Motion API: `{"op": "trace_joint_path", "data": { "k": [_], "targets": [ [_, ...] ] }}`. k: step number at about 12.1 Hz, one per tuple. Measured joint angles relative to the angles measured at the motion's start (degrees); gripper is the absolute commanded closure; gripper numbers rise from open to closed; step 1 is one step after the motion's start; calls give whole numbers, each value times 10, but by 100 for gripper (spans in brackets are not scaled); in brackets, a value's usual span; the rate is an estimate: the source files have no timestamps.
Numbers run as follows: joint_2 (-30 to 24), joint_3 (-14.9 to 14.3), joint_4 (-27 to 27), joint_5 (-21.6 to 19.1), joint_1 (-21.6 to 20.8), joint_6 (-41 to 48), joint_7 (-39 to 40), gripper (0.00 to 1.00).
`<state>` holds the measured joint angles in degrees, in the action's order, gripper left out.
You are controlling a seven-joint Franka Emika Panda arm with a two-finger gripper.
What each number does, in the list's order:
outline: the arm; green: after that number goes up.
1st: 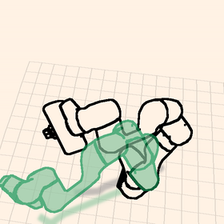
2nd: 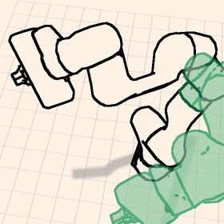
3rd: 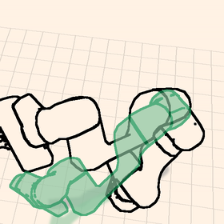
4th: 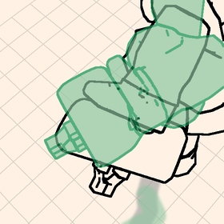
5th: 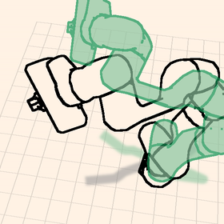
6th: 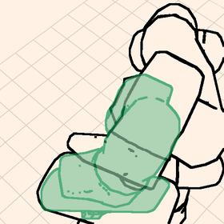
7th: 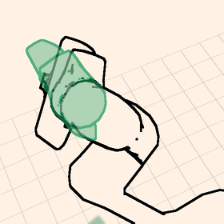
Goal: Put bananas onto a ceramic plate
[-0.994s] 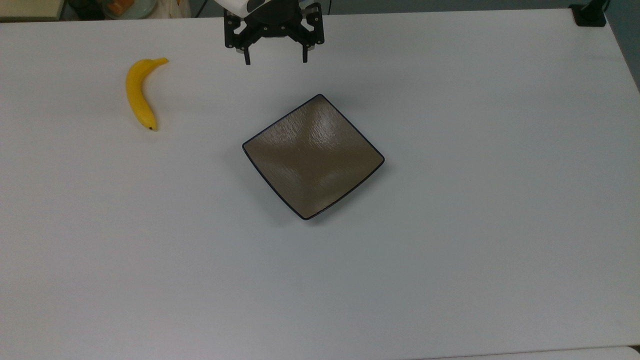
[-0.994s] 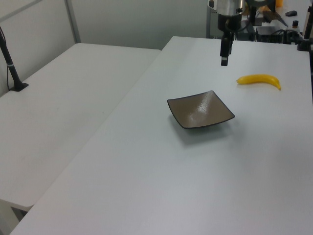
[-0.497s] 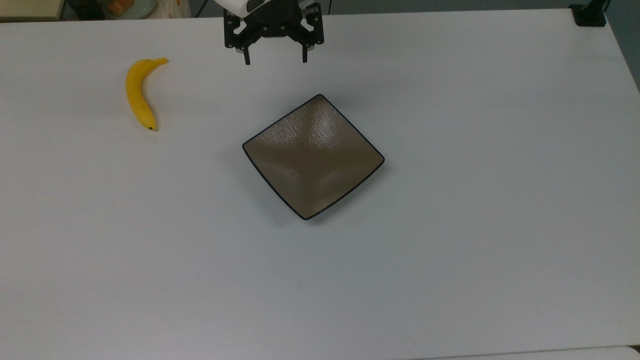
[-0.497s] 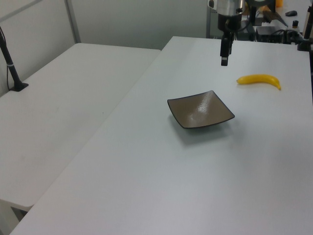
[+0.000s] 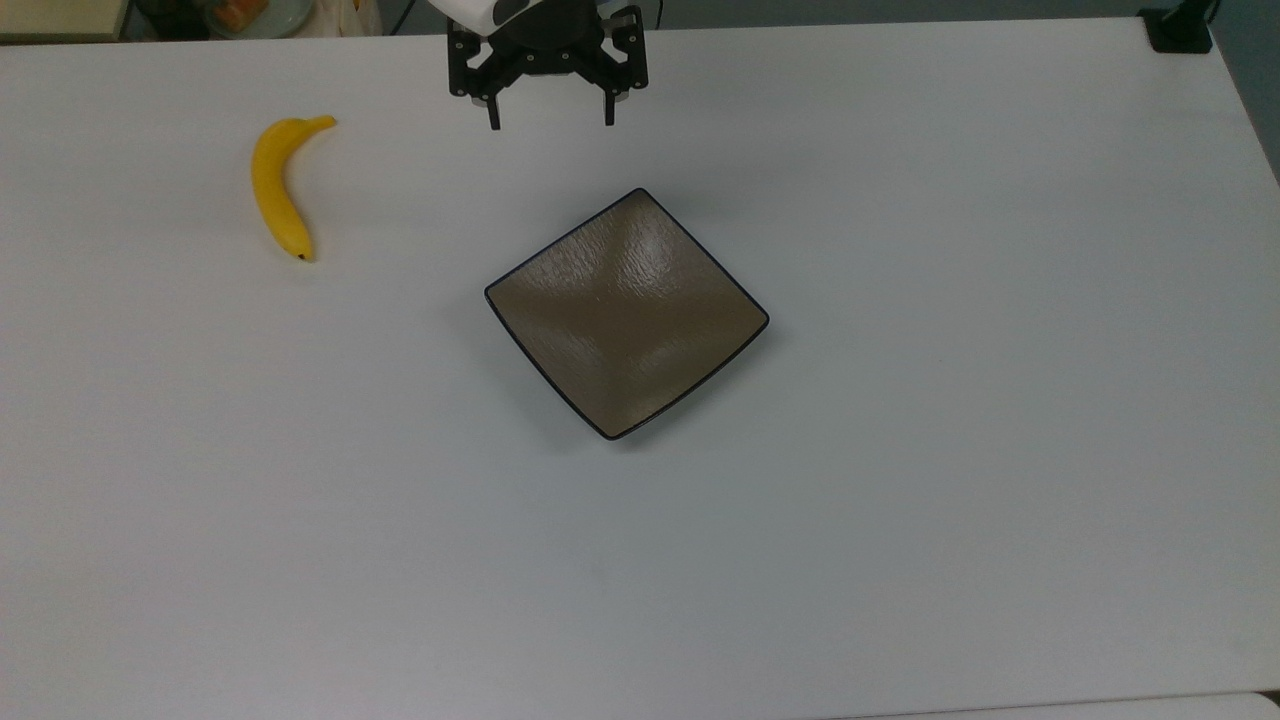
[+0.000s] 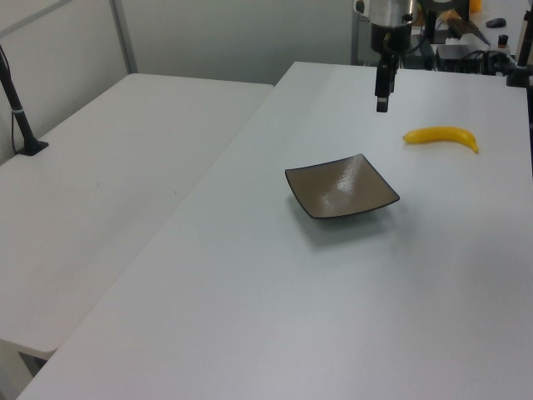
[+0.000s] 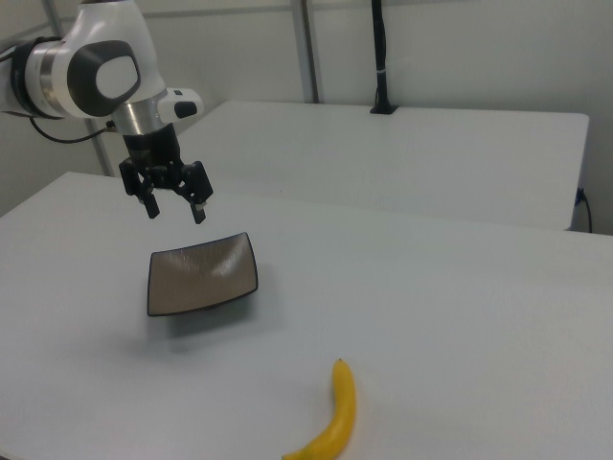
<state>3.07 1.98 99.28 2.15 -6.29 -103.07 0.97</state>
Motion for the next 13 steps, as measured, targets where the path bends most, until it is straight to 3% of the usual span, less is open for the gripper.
{"op": "trace_joint_path", "data": {
  "k": [11, 13],
  "targets": [
    [4, 1, 5, 0, -9, -9, 0, 0],
    [4, 0, 9, 16, -9, -9, 0, 0]
  ]
}}
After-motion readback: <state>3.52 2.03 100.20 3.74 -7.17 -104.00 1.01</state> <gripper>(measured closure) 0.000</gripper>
